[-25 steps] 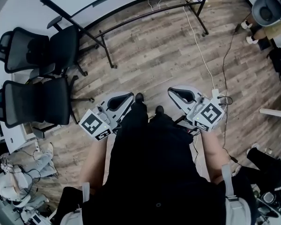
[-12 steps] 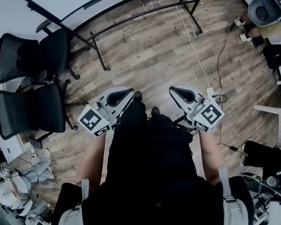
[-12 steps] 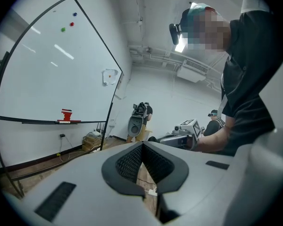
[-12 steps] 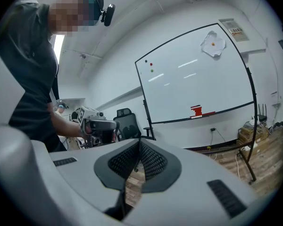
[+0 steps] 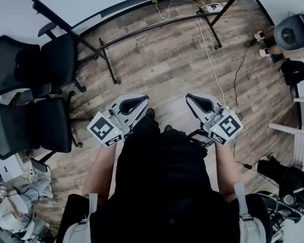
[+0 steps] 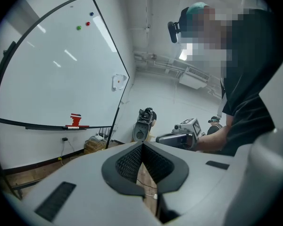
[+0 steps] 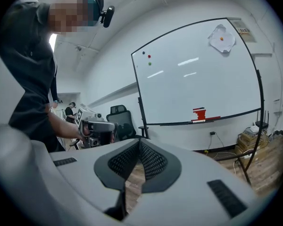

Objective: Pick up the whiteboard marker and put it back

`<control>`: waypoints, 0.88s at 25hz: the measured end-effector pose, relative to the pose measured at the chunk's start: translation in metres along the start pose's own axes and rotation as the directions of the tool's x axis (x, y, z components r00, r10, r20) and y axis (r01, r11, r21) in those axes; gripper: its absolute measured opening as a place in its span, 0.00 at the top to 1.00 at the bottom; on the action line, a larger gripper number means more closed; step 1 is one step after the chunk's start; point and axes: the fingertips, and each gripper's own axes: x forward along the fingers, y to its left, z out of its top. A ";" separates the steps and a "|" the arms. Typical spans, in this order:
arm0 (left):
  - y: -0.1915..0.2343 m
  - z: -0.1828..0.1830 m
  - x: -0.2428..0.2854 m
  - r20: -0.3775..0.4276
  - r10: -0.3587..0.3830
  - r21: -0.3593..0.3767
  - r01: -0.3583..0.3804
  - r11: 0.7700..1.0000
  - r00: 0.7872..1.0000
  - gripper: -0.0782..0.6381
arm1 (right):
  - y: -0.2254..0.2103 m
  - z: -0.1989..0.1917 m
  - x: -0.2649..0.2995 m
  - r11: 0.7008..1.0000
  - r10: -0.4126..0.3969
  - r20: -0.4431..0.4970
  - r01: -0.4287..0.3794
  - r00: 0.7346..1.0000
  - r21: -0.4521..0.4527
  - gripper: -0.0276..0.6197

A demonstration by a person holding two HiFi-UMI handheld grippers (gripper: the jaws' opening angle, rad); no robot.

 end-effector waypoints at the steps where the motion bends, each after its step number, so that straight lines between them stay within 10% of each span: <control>1: 0.007 0.001 -0.003 -0.001 -0.005 -0.002 0.005 1.000 1.000 0.87 | -0.001 0.005 0.008 1.000 -0.002 -0.006 0.002 1.000 -0.009 0.93; 22: 0.089 0.005 0.013 0.024 -0.047 -0.034 0.047 0.998 0.999 0.88 | -0.045 0.029 0.058 0.997 -0.073 -0.047 0.071 0.996 -0.033 0.93</control>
